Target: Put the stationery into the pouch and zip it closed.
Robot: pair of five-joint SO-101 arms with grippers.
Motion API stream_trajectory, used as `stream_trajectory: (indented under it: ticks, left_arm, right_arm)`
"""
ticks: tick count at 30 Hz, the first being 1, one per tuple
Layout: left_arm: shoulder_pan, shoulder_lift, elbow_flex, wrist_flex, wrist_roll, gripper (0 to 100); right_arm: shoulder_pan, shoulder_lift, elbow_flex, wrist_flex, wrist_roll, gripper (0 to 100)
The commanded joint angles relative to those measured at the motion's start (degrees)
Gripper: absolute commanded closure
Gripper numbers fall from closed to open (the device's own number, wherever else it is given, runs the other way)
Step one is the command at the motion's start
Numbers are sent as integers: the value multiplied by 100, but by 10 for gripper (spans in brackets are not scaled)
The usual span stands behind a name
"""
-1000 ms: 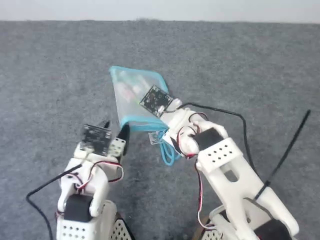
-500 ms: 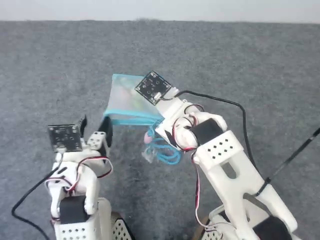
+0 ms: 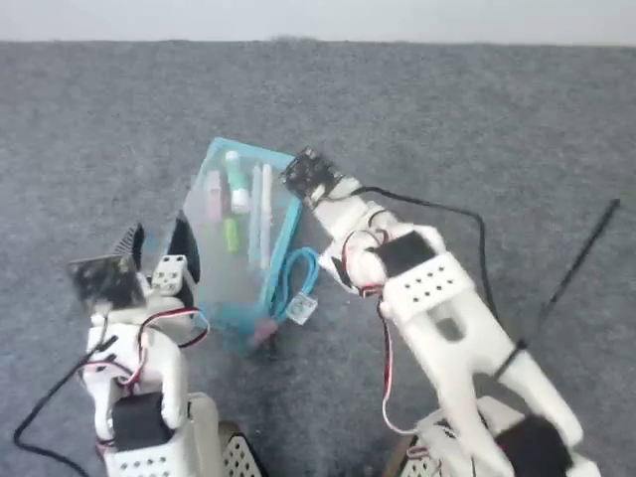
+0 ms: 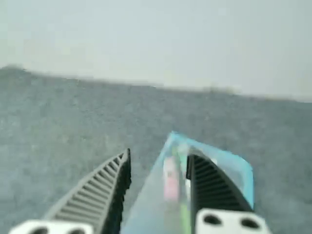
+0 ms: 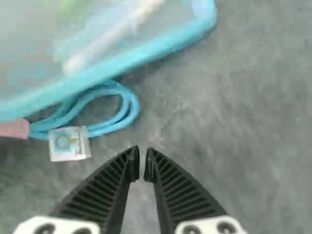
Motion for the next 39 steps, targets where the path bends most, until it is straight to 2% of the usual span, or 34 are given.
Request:
stream_trajectory:
  ticks: [1,4,6,8,14,17,24,30,39]
  left_arm:
    - [202,-141,-92,35,-44,826]
    - [202,-141,-92,70,-44,826]
    - [167,-141,-92,79,-44,826]
    - [167,-132,-84,79,-97,826]
    - [176,-132,286,-26,-413,826]
    - [167,-132,514,-246,-563,826]
    - [149,-123,664,-281,-642,826]
    - [-404,-123,664,-246,-633,826]
    - [-651,-123,734,-466,-607,826]
  right_arm:
    - [-374,-110,299,-576,167,962]
    - [-514,-215,492,-593,255,893]
    - [-532,-497,686,-400,598,864]
    - [-532,-954,976,-295,818,865]
    - [-919,-1938,1864,-602,677,916]
    - [-919,-1701,1837,-664,264,898]
    - [-919,-479,1143,-347,202,854]
    - [-954,92,870,-259,105,854]
    - [-954,101,1196,-1147,26,851]
